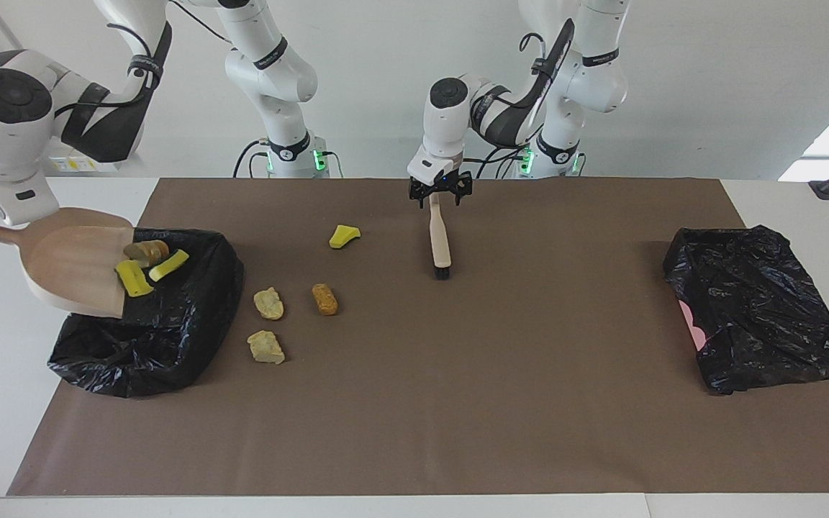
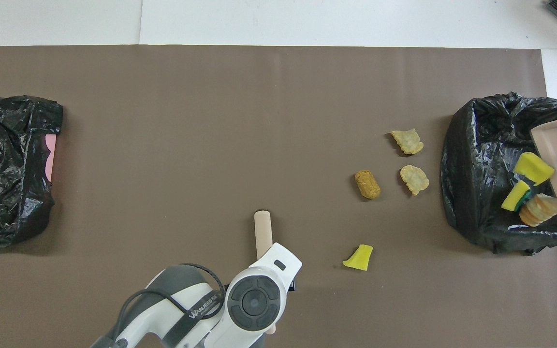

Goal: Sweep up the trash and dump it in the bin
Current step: 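Tip the dustpan into the bag while the left gripper sets down the brush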

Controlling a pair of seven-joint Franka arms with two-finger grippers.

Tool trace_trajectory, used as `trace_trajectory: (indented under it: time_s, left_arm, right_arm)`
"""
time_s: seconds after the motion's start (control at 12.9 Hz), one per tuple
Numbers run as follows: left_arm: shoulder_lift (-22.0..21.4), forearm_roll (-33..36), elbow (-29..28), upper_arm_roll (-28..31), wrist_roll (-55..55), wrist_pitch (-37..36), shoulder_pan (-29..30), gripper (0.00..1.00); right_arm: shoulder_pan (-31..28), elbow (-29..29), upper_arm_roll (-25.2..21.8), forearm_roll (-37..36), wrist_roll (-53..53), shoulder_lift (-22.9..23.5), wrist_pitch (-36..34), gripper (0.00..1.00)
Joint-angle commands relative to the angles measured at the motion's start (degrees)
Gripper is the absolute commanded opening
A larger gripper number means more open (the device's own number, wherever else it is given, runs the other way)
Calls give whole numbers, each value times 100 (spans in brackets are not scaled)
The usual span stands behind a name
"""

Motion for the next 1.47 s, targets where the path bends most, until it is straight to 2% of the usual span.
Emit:
trace_trajectory:
  time_s: [0.0,0.15,0.46,0.62,1.0,1.16,1.39]
  left_arm:
    - [-73,188,211,-17,253,-336,548,100]
    - [-74,495,360,-17,332,-336,1084,100]
    - [-82,637,369,-17,946,-345,2025,100]
    - [-100,637,369,-17,1464,-345,2525,100]
    - [-486,637,456,-17,3160,-467,3870,100]
    - [-469,637,789,-17,3819,-975,4284,100]
    - [-460,637,1255,-17,4610,-1319,4820,100]
  right_arm:
    - [17,-125,71,-293,-5,-136,-62,0]
    - [17,-116,98,-363,-5,-136,-44,0]
    - [175,-46,98,-442,-110,-285,35,0]
    - [297,-46,98,-486,-146,-399,44,0]
    - [342,-37,150,-381,-155,-452,-61,0]
    - [333,-37,177,-40,-155,-470,-79,0]
    - [272,-37,168,750,-137,-452,-141,0]
